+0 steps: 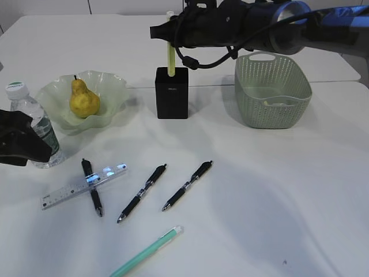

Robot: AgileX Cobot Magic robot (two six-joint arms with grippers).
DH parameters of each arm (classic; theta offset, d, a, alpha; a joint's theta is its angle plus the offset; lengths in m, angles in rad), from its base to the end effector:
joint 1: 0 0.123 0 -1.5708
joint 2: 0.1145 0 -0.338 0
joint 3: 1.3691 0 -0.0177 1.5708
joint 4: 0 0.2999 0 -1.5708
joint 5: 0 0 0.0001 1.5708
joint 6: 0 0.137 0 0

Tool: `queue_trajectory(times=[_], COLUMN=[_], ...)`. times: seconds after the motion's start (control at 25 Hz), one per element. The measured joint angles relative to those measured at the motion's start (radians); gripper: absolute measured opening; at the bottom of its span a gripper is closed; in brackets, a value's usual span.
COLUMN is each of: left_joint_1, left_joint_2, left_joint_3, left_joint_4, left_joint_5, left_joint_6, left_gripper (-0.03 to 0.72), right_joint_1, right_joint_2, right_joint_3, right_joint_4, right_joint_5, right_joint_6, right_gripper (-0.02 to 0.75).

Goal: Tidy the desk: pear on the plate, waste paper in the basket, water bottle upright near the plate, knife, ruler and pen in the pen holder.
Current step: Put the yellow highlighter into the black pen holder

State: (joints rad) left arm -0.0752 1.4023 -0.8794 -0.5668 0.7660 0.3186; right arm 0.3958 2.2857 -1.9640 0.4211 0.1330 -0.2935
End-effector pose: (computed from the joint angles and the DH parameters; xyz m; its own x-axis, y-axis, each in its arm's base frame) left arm 0.3120 -0.0747 0.2356 -0.9167 -0.0345 -0.3981 0.1312 0.9151 -0.3813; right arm 0.6183 0.2665 0.2510 -0.3726 -0.0215 -0.9277 -0.3887 0.9114 0.1349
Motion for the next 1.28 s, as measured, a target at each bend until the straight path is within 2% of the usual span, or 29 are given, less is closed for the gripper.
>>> queue_trajectory(times=[1.28], left_joint_1=[0.0], left_joint_2=[0.0], left_joint_3=[0.0], left_joint_4=[0.0], left_joint_5=[-0.024], left_joint_6=[0.007], left_gripper=[0.342], right_joint_1=[-0.036], right_joint_2=[0.019], right_joint_3=[0.0], right_joint_4=[-0.006], right_joint_5=[-0.03], right_joint_6=[-0.114], right_gripper=[0.125])
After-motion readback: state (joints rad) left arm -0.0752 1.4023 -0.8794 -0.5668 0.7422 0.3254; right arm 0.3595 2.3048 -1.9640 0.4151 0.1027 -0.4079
